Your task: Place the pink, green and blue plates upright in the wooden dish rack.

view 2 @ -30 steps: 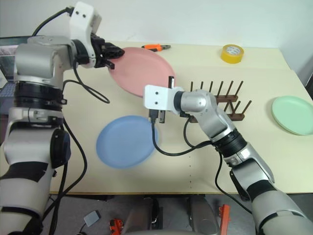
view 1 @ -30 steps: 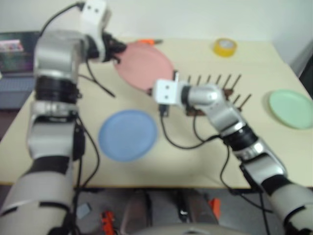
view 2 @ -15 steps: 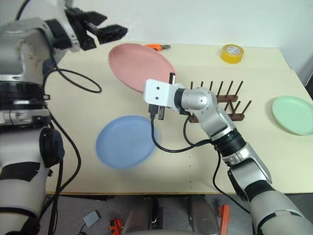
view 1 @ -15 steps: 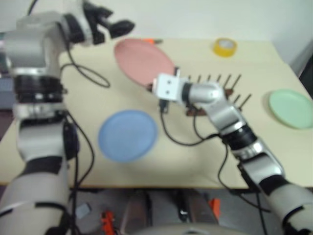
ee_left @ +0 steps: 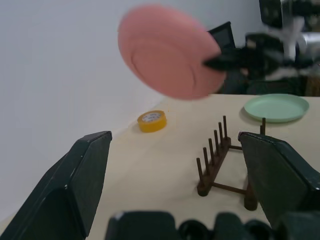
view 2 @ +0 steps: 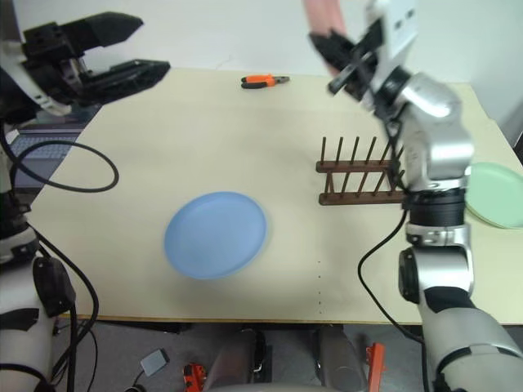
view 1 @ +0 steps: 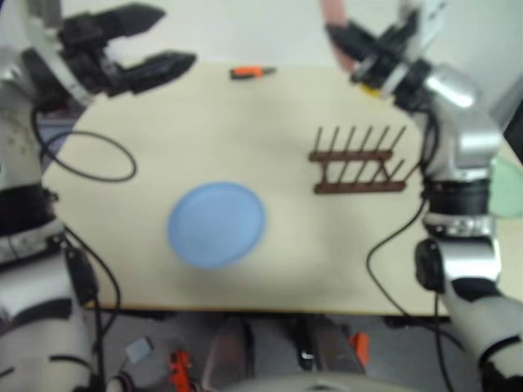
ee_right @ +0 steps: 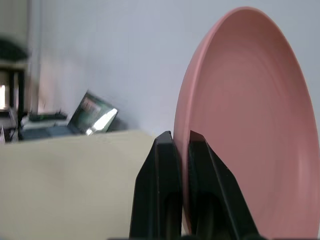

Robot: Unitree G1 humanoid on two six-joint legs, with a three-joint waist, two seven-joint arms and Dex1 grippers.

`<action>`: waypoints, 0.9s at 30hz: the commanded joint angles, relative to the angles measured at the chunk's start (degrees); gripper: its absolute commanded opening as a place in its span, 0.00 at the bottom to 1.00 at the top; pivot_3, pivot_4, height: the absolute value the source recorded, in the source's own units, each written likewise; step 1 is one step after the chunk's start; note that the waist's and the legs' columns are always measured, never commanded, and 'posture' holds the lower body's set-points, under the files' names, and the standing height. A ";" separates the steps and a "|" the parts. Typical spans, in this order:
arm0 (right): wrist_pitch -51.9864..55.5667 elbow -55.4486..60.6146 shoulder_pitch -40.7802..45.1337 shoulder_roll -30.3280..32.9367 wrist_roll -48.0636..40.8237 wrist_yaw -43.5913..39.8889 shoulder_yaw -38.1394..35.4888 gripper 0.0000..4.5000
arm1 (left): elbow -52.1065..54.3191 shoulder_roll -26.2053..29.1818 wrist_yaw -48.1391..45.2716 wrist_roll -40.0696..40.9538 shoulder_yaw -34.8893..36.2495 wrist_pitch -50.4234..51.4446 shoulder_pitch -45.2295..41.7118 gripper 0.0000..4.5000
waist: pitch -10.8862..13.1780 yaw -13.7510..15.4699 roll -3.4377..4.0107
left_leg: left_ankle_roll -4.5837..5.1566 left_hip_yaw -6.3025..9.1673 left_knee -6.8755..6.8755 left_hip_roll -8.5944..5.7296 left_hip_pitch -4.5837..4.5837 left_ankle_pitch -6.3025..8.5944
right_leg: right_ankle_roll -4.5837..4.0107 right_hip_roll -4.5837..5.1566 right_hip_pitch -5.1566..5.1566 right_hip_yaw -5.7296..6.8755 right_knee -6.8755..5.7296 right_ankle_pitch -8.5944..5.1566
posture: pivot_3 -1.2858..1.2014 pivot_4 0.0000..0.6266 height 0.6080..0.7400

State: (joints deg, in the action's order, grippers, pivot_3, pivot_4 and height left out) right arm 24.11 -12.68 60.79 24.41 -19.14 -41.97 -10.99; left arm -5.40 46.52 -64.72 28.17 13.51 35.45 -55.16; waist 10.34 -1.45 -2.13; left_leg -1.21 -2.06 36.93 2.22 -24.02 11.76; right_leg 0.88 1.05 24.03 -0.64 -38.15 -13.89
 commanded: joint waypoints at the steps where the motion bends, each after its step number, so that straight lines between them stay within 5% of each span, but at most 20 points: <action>1: 4.52 -3.80 1.14 4.36 -4.94 0.23 -6.12 0.00 | 4.14 -1.13 -0.42 0.54 -3.07 -1.63 1.75 0.99 | 0.00 -0.03 0.00 | 0.00 -0.04 -0.01 0.00 0.00 0.00 | 0.00 0.00 0.00 -0.03 0.03 0.00 | 0.52 0.24 1.00; 17: 25.83 -6.49 -6.51 18.53 -19.58 -7.04 -13.50 0.00 | 7.08 -4.18 0.34 0.50 -8.73 -2.55 6.19 0.99 | 0.01 -0.31 0.04 | 0.04 -0.53 -0.19 0.34 0.12 0.03 | 0.06 -0.41 0.11 -0.27 0.10 -0.05 | 0.52 0.24 1.00; 27: 26.45 -6.99 -9.20 19.03 -20.42 -5.63 -14.44 0.00 | 7.74 -4.11 0.41 0.66 -9.06 -2.16 6.79 0.99 | 0.01 -0.42 0.04 | 0.04 -0.83 -0.19 0.36 0.17 0.04 | 0.15 -0.47 0.15 -0.31 0.12 -0.04 | 0.52 0.24 1.00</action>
State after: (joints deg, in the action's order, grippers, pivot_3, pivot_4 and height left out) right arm 50.73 -21.00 51.44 42.42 -37.90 -47.40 -23.52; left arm 0.18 42.25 -64.40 28.09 3.99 34.24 -47.96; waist 10.35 -1.88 -2.09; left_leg -1.17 -2.91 36.74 2.58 -23.85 11.80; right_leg 1.02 0.57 24.18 -0.94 -38.02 -13.92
